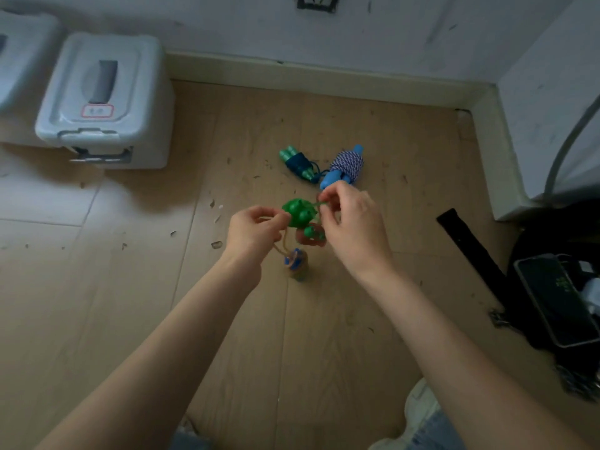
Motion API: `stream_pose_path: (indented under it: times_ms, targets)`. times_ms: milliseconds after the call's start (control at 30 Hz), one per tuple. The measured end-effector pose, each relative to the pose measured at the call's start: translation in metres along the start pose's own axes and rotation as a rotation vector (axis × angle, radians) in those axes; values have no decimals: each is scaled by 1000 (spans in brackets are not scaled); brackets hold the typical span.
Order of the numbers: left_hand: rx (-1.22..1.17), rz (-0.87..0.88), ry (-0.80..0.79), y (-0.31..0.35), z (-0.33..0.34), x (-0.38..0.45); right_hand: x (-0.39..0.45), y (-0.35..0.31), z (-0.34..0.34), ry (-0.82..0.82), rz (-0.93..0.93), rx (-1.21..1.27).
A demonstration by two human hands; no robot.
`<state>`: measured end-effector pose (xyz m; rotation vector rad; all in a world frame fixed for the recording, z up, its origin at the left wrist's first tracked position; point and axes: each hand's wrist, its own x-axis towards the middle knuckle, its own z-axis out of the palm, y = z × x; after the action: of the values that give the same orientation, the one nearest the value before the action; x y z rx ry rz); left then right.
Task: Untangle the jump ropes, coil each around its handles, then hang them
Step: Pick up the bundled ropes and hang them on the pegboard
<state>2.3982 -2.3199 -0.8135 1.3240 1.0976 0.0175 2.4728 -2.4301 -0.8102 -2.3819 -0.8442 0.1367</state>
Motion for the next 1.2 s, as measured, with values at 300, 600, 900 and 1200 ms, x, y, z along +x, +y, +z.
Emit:
stream_pose_path:
  times_ms: [300, 600, 900, 1200]
  targets:
    - [-130, -209, -277, 0, -9, 5, -18, 1, 12, -163, -195, 97]
    - [-148, -143, -180, 0, 0, 20, -11, 14, 17, -210, -28, 499]
    - [-45, -44, -82, 12, 17, 57, 57, 91, 46, -243, 110, -187]
    - [222, 176, -23, 13, 15, 89, 101, 97, 41, -340, 49, -15]
